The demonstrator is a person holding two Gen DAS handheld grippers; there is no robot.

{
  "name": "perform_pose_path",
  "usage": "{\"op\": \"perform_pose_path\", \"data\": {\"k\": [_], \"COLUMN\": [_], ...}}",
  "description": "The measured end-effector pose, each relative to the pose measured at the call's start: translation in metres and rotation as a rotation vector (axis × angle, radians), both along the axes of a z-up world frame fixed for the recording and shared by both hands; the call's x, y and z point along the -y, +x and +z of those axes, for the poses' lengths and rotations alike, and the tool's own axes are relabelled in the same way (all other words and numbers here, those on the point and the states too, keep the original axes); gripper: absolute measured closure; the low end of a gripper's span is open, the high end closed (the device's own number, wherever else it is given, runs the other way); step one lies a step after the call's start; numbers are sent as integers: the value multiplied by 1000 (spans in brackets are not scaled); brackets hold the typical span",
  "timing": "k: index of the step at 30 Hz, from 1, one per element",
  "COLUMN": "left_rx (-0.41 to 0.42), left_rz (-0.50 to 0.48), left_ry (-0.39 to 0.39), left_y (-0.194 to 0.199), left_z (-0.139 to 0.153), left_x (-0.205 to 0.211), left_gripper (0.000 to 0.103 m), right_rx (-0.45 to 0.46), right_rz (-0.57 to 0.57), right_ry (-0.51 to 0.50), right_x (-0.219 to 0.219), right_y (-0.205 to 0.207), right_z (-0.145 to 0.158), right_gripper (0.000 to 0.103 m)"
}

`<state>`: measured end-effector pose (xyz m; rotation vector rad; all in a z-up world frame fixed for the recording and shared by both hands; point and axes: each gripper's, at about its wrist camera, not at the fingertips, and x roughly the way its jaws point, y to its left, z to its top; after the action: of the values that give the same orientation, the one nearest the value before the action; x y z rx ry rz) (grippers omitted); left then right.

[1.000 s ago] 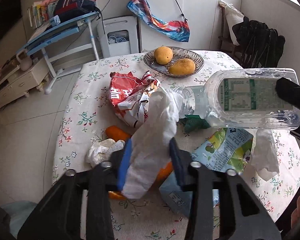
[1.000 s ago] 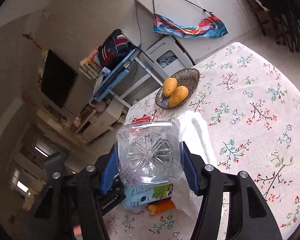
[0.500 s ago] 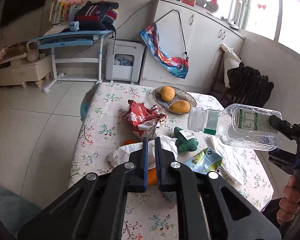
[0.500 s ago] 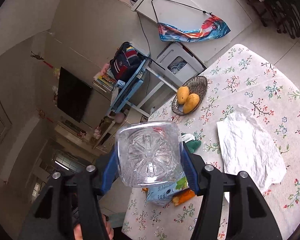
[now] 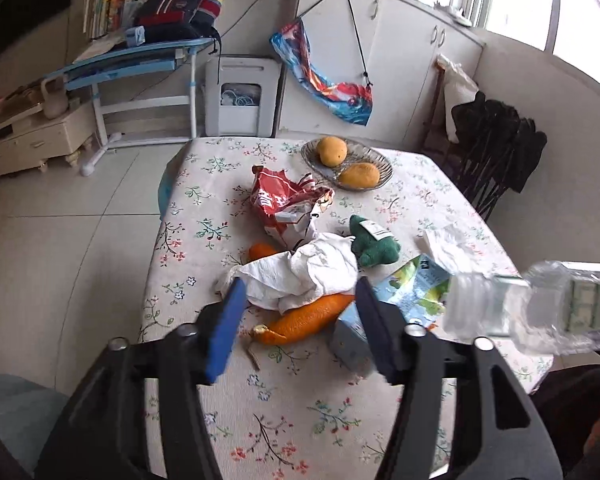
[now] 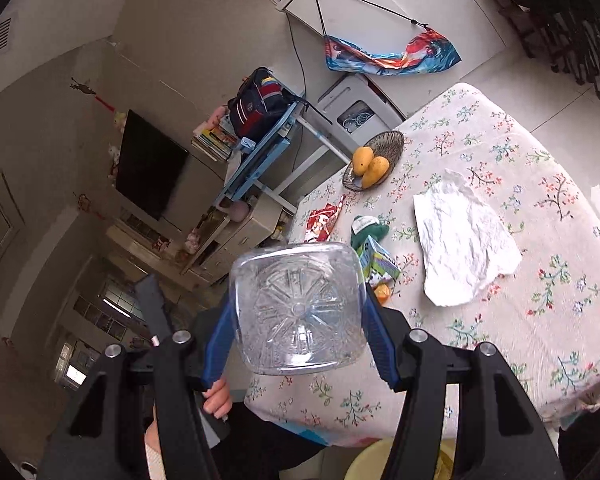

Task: Collect trash
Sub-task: 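Lift the water bottle with the right gripper while the left gripper grasps a white tissue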

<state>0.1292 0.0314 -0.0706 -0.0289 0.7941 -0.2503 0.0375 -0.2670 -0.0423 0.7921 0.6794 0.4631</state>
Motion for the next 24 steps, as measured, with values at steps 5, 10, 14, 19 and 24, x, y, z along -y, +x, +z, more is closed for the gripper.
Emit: {"op": "perform_pose_path", "data": {"k": [5, 10, 14, 19, 24], "left_rx": [-36, -101, -73, 15, 80], "left_rz": [-45, -99, -101, -62, -11], "left_ry": [136, 199, 131, -25, -171], "left_y": [39, 63, 51, 20, -25], "left_z": [-23, -44, -30, 4, 23], "left_x": [32, 56, 47, 13, -25], "left_gripper": [39, 78, 93, 94, 94], "right_rx": [-58, -103, -124, -139, -203], "right_rz": [35, 85, 116, 193, 366], "right_ry": [16, 7, -2, -29, -161], "right_x": [-1, -4, -7, -23, -58], "right_y": [-19, -41, -53, -66, -86], "right_z": [-14, -19, -21, -19, -30], "right_gripper": [45, 45, 45, 45, 45]}}
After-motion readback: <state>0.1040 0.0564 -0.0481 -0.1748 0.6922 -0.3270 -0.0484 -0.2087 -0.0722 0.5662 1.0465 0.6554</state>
